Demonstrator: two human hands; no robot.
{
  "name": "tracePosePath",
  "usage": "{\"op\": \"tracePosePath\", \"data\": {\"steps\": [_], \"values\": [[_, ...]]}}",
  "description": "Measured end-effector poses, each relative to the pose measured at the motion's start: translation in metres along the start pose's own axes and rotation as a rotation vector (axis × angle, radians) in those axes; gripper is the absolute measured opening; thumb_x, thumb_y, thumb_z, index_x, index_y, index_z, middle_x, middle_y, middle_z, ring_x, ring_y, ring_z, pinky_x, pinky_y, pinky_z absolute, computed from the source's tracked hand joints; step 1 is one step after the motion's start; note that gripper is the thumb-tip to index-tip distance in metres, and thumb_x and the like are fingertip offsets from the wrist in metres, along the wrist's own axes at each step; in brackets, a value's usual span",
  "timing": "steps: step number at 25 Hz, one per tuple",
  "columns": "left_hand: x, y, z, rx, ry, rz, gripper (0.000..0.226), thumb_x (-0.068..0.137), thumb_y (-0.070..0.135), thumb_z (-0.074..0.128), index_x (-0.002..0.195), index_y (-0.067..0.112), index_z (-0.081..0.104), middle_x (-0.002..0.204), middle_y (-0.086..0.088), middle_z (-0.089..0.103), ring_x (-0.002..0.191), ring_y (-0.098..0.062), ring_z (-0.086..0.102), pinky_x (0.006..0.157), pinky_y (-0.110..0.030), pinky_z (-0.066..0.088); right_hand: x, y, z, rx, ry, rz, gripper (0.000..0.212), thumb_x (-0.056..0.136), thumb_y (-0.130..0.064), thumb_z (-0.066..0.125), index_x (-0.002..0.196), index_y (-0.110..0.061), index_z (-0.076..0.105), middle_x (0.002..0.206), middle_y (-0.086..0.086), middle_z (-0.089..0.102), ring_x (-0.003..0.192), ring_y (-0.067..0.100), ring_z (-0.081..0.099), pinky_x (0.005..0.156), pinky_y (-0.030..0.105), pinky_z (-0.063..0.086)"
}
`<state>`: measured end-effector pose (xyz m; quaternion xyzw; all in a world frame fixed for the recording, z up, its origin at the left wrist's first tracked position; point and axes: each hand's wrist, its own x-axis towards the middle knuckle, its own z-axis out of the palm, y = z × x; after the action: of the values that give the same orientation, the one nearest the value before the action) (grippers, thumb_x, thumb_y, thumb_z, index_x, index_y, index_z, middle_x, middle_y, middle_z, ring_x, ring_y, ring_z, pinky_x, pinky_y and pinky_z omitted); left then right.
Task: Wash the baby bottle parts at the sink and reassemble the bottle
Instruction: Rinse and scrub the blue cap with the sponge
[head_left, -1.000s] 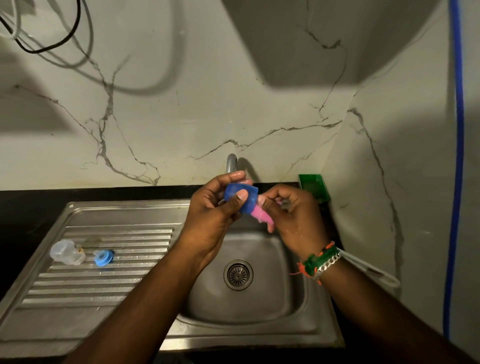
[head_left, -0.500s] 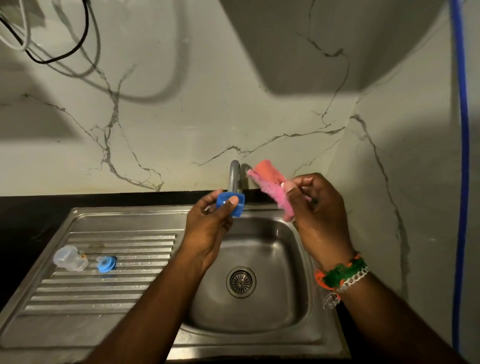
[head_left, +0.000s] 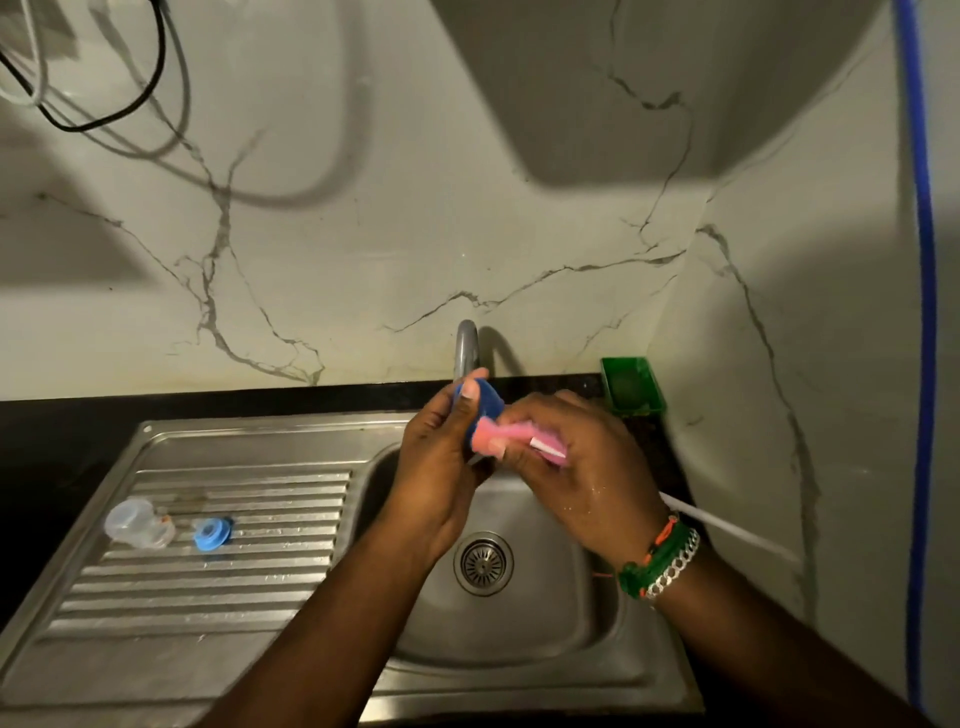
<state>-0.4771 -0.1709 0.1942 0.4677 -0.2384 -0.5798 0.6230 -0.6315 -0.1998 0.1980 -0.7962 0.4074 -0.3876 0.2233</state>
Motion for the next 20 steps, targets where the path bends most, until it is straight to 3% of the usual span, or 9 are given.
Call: {"op": "tracePosePath", "data": {"steps": [4,9,11,15,17,20], "values": [[-0.004,-0.005,0.014,0.102,-0.033,-0.002,0.036,0.106,0.029,0.045,0.134,0.013,0.061,0.121,-0.013,0.072,0.104,-0.024,0.07,0.079,-0.036,0.057,0.008,-0.006,-0.001,-0.027,0.176,-0.027,0.019,0.097,-0.034,0.06,0.114,-0.034,0.069,0.103,-0.011,0.068,0.088,0.011,0.066,0.07,0.039,0.057],[-0.009,-0.013,0.017,0.097,0.023,-0.013,0.042,0.109,0.035,0.037,0.131,0.008,0.06,0.123,-0.023,0.069,0.097,-0.025,0.067,0.071,-0.032,0.054,0.011,-0.003,-0.01,0.005,0.077,-0.067,0.021,0.093,-0.031,0.063,0.112,-0.036,0.073,0.107,-0.013,0.068,0.093,0.007,0.066,0.074,0.037,0.058],[-0.009,-0.014,0.02,0.17,-0.009,0.019,0.04,0.109,0.036,0.037,0.131,0.013,0.06,0.122,-0.018,0.069,0.1,-0.026,0.067,0.075,-0.033,0.054,0.015,-0.001,-0.012,-0.031,0.12,-0.052,0.022,0.094,-0.027,0.063,0.112,-0.034,0.074,0.107,-0.01,0.066,0.091,0.008,0.066,0.073,0.037,0.058],[-0.007,-0.012,0.021,0.182,0.009,0.016,0.037,0.11,0.031,0.037,0.129,0.011,0.062,0.12,-0.02,0.07,0.109,-0.036,0.067,0.08,-0.037,0.057,0.008,-0.002,-0.014,0.055,-0.003,-0.124,0.023,0.095,-0.027,0.063,0.114,-0.034,0.075,0.106,-0.011,0.061,0.092,0.006,0.064,0.072,0.033,0.058],[-0.007,-0.014,0.02,0.198,0.008,0.018,0.039,0.11,0.035,0.036,0.132,0.013,0.059,0.124,-0.018,0.068,0.108,-0.034,0.066,0.08,-0.037,0.054,0.013,0.002,-0.019,-0.037,0.058,-0.08,0.022,0.094,-0.026,0.064,0.112,-0.033,0.075,0.106,-0.009,0.062,0.089,0.007,0.064,0.069,0.035,0.058],[-0.007,-0.014,0.02,0.136,0.034,-0.018,0.042,0.11,0.036,0.035,0.131,0.01,0.061,0.123,-0.022,0.07,0.111,-0.038,0.066,0.091,-0.049,0.054,0.009,0.0,-0.02,-0.048,-0.03,-0.143,0.021,0.094,-0.031,0.062,0.111,-0.033,0.075,0.105,-0.012,0.058,0.089,0.006,0.063,0.068,0.028,0.056]]}}
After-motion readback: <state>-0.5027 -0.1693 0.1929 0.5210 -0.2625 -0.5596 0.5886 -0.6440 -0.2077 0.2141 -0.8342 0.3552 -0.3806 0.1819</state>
